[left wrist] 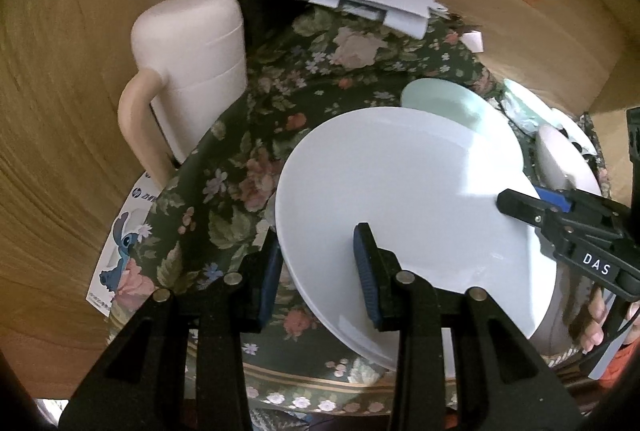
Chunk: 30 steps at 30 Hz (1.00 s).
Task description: Organize plates and bowls
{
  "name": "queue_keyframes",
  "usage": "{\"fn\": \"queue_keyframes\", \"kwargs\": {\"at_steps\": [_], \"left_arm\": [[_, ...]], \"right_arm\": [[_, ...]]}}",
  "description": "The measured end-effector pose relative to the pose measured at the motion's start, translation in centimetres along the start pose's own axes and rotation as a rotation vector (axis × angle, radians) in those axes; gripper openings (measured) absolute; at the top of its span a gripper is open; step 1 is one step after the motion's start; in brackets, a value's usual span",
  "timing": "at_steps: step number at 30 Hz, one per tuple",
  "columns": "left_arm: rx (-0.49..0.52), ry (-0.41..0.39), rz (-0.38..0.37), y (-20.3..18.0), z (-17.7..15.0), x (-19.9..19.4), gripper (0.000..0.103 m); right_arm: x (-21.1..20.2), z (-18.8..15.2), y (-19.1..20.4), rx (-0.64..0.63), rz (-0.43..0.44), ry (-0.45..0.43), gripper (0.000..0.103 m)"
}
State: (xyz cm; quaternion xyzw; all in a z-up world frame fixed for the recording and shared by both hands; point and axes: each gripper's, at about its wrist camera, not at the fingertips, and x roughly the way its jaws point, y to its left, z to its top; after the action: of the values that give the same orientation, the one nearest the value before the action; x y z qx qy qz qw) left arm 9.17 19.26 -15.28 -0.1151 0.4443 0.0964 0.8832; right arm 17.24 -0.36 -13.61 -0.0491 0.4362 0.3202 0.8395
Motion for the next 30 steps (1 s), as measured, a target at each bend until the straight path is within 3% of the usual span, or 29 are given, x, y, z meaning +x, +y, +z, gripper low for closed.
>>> {"fn": "queue_keyframes", "kwargs": {"at_steps": [30], "left_arm": [[0.095,-0.042,-0.094,-8.4,-0.9,-2.7,0.035]], "right_arm": [[-7.6,-4.4,-5.1,0.091,-0.081,-0.102,0.029]]}}
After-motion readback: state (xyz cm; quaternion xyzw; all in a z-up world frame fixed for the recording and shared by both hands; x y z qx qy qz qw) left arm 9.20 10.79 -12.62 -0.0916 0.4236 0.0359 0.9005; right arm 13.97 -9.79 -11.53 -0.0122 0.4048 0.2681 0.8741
